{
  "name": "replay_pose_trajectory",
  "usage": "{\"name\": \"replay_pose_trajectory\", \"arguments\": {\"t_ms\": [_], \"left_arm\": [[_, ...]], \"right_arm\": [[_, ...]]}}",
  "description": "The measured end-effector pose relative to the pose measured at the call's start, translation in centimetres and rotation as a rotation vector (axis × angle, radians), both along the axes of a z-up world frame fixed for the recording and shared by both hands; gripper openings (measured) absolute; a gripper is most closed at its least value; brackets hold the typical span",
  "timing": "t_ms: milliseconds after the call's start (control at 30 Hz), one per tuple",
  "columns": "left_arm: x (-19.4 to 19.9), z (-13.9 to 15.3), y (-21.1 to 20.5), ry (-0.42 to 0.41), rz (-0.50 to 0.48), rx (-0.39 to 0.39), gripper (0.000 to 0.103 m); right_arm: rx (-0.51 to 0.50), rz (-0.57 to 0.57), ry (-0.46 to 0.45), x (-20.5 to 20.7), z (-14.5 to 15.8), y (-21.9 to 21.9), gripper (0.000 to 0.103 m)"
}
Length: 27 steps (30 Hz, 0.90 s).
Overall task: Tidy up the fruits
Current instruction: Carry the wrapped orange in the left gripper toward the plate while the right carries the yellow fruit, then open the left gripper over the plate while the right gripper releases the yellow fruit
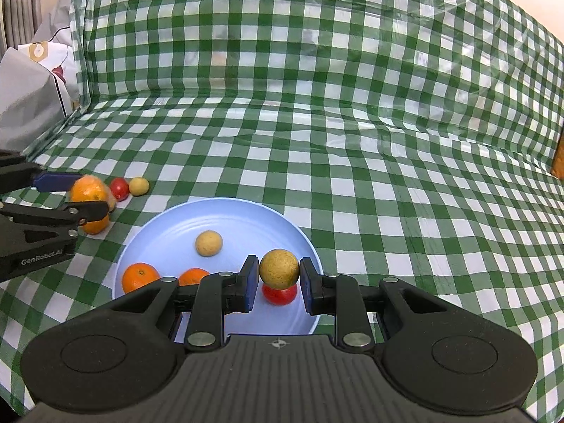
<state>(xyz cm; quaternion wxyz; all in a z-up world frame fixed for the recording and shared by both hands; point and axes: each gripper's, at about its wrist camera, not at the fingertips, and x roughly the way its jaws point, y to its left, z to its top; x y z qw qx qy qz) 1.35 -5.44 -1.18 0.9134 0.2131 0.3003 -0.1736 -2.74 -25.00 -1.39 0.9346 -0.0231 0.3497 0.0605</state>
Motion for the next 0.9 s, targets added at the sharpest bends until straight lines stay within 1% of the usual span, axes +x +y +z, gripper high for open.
{"name": "replay_pose_trajectory", "arguments": {"t_ms": [100,367,900], "left_arm": [[0.0,-0.3,-0.9,0.001,-0.023,-0.010,0.042],[0.0,-1.4,-3.1,-0.008,-0.088,0.010,0.042],[0.1,-1.3,-3.8,-0.011,-0.100,-0.011,0.042]], "right_arm": [[-0.005,0.006,0.008,0.1,-0.2,0.0,0.026],[-0.020,0.038,0.018,0.2,-0.3,0.2,0.026],[-0.039,0.050,0.025,0.3,-0.5,0.6,0.026]]}}
